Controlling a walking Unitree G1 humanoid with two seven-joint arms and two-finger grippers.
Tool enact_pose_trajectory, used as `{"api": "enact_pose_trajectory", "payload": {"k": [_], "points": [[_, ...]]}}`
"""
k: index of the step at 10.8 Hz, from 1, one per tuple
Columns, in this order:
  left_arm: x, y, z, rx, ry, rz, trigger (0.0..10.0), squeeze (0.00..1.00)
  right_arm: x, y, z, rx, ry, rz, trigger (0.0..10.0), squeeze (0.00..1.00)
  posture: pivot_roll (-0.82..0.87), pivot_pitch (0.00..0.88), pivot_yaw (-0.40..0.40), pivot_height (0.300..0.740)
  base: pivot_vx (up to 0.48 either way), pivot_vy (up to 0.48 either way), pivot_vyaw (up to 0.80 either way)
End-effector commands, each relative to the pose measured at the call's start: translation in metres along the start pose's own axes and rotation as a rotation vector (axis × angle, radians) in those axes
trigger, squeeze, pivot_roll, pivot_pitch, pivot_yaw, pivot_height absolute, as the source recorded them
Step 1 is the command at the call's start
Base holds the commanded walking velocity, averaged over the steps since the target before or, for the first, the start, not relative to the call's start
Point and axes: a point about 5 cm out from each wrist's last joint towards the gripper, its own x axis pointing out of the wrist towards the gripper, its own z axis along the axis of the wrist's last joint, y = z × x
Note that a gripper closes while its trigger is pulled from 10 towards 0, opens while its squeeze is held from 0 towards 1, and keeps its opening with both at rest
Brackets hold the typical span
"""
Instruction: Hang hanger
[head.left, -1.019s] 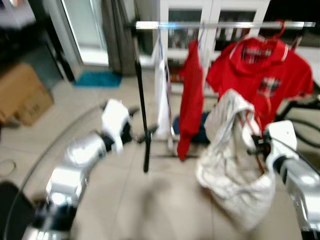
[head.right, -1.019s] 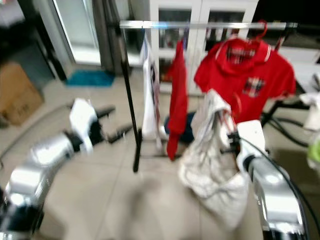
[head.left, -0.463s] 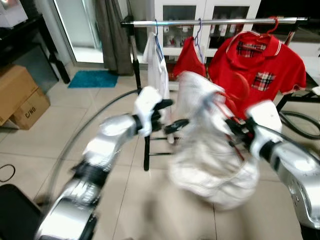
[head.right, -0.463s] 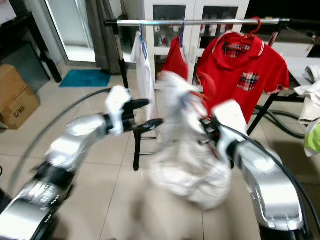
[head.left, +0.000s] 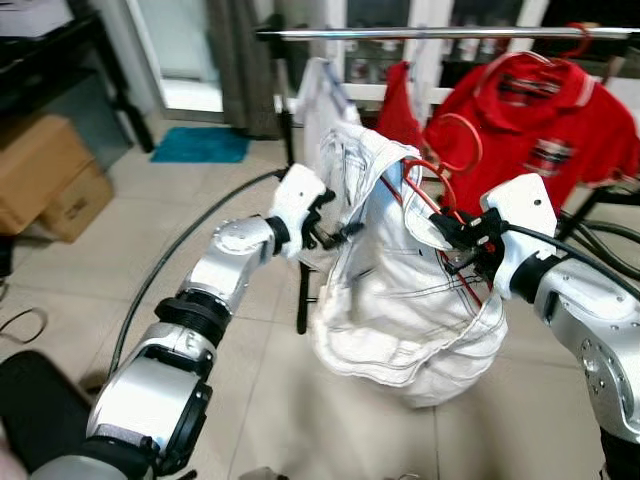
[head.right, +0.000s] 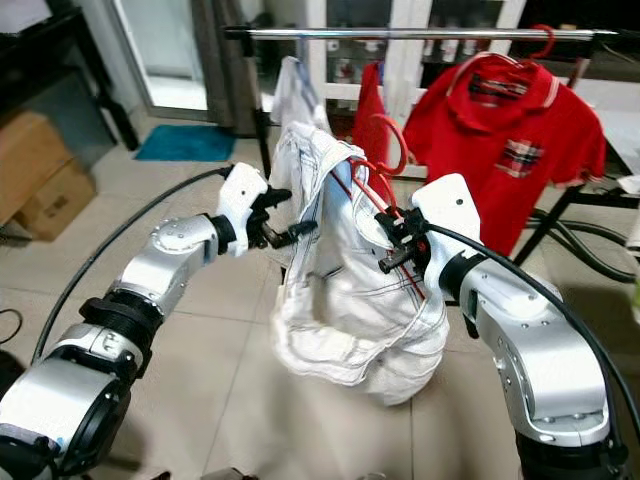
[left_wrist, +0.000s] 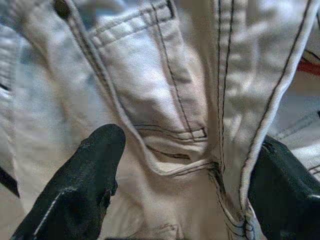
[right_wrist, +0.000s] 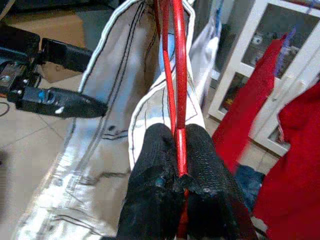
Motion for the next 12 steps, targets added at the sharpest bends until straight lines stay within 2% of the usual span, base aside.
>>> {"api": "enact_pose_trajectory", "payload": {"k": [1,3,6,8,12], "points": [[0.001,0.007,0.013,0.012,-0.051,0.026,0.0,0.0,-0.002,0.0,0.017,-0.035,-0.066,-0.003,10.0,0.0,-0.15,0.0,0.048,0.74,0.0,0.0,0.0],[0.002,0.009,0.011,-0.006,-0.055,0.039,0.0,0.0,0.001,0.0,0.016,-0.03,-0.06,0.0,10.0,0.0,-0.14,0.0,0.04,0.74,0.0,0.0,0.0],[0.003,0.01,0.005,-0.004,-0.012,0.055,0.0,0.0,0.004,0.0,0.021,-0.025,-0.068,0.002,10.0,0.0,-0.14,0.0,0.045,0.74,0.0,0.0,0.0],[0.001,0.017,0.005,-0.009,-0.01,0.1,0.0,0.0,0.004,0.001,0.024,-0.022,-0.079,0.002,10.0,0.0,-0.15,0.0,0.058,0.74,0.0,0.0,0.0],[0.004,0.017,0.009,-0.039,-0.03,0.064,0.0,0.0,0.005,0.004,0.02,-0.016,-0.065,0.01,10.0,0.0,-0.15,0.0,0.066,0.74,0.0,0.0,0.0]]}}
